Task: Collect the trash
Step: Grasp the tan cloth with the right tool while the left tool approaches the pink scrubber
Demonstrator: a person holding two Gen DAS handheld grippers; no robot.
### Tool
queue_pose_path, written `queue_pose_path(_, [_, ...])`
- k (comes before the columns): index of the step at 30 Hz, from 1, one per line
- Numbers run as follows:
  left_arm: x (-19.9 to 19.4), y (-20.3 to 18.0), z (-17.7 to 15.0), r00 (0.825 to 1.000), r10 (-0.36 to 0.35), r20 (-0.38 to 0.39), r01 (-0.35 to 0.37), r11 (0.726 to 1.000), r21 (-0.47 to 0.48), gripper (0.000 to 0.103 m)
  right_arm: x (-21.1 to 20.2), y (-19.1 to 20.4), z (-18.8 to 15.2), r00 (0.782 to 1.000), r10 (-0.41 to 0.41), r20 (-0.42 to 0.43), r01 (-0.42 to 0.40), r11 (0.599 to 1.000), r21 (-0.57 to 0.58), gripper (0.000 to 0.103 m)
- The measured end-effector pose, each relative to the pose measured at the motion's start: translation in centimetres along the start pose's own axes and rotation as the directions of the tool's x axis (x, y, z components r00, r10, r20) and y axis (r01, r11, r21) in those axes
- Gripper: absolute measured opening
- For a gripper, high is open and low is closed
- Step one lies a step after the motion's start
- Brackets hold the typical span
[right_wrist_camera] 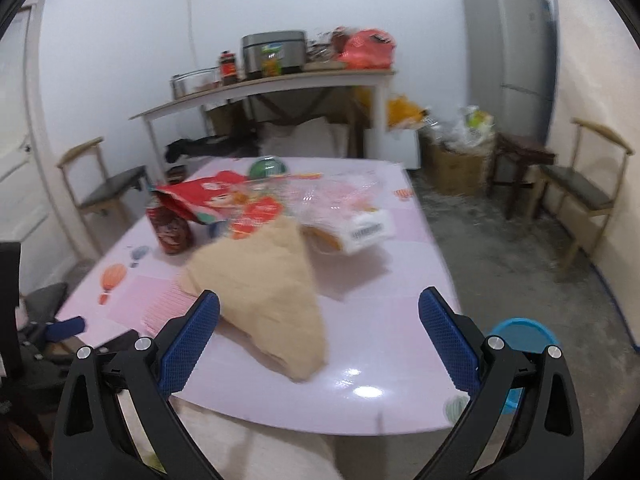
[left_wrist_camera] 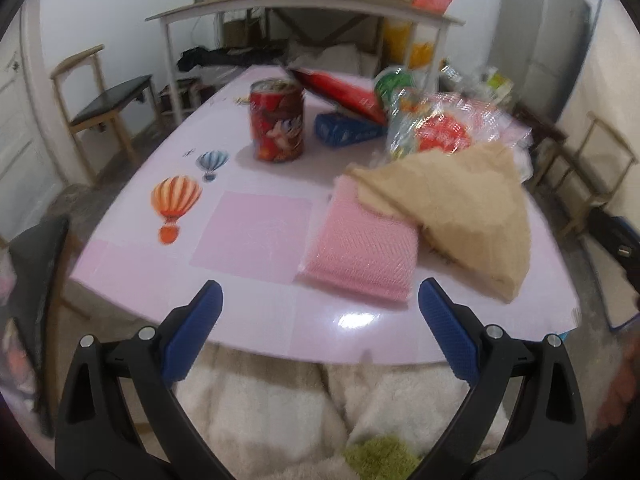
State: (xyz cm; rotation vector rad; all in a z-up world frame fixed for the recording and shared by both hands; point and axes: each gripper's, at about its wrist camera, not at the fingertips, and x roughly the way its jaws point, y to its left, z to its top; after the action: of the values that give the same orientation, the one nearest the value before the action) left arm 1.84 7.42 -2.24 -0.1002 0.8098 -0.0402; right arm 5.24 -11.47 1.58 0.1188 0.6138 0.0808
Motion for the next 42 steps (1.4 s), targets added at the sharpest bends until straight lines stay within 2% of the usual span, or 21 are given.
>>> queue_pose_path(4, [-0.2, 1.5, 0.1, 0.991, -0.099, 0.085, 0.103, 0.994, -0.046, 0.094, 2.8, 0.9, 0.6, 0.996, 0.062, -0.071, -0.060, 0.998, 0.035, 0.097])
queue_pose_path(8, [-0.1, 2.3, 0.4, 0.982, -0.126, 0.140, 0.134, 0.990, -0.052, 0.094, 6.2, 1.5, 0.7, 0.983, 0.101, -0.153, -0.091, 0.993, 0.072, 0.097])
queue_pose_path(10, [0.2, 2.5, 0.6, 0.981, -0.132, 0.141, 0.139, 0.989, -0.041, 0.094, 8.3, 1.9, 0.6, 0.972, 0.134, -0.192, -0.114, 0.988, 0.109, 0.097])
queue_pose_path(15, [1.3, 3.2, 0.8, 0.977, -0.182, 0.112, 0.189, 0.980, -0.054, 0.094, 12.8, 3.1, -0.3, 0.956, 0.100, -0.275, -0.074, 0.992, 0.102, 0.096])
queue_pose_path(17, [1.7, 3.3, 0.7, 0.977, -0.187, 0.099, 0.193, 0.980, -0.052, 0.094, 13.6, 3.3, -0.9, 0.950, 0.089, -0.301, -0.060, 0.993, 0.103, 0.085])
queue_pose_path(19, [1.9, 3.3, 0.7, 0.976, -0.196, 0.099, 0.201, 0.978, -0.046, 0.094, 13.9, 3.2, -1.4, 0.942, 0.107, -0.318, -0.071, 0.990, 0.123, 0.065])
queue_pose_path(21, [2.0, 3.3, 0.6, 0.973, -0.203, 0.105, 0.208, 0.977, -0.039, 0.094, 13.8, 2.9, -1.5, 0.937, 0.129, -0.326, -0.086, 0.986, 0.143, 0.050])
queue_pose_path(22, [2.0, 3.3, 0.6, 0.972, -0.207, 0.107, 0.212, 0.977, -0.036, 0.091, 13.8, 2.9, -1.6, 0.936, 0.134, -0.325, -0.090, 0.985, 0.147, 0.041])
queue_pose_path(25, [2.5, 3.0, 0.7, 0.968, -0.229, 0.105, 0.231, 0.973, -0.009, 0.083, 13.0, 2.8, -1.5, 0.933, 0.158, -0.325, -0.114, 0.982, 0.149, 0.024])
queue_pose_path(28, [3.2, 2.6, 0.7, 0.967, -0.241, 0.086, 0.241, 0.971, 0.011, 0.075, 12.0, 2.6, -1.3, 0.928, 0.172, -0.330, -0.132, 0.981, 0.141, 0.016])
queue_pose_path(32, [4.5, 2.0, 0.7, 0.962, -0.272, 0.034, 0.272, 0.962, 0.008, 0.068, 10.5, 2.0, -1.2, 0.926, 0.193, -0.324, -0.153, 0.978, 0.145, 0.011])
queue_pose_path(38, [4.9, 1.4, 0.2, 0.957, -0.289, -0.013, 0.289, 0.957, 0.015, 0.069, 9.1, -0.1, -1.7, 0.915, 0.245, -0.321, -0.183, 0.960, 0.210, 0.008])
queue_pose_path(42, [4.9, -0.1, 0.1, 0.955, -0.292, -0.059, 0.294, 0.955, 0.046, 0.081, 8.2, -1.4, -2.0, 0.921, 0.238, -0.307, -0.167, 0.956, 0.240, 0.007])
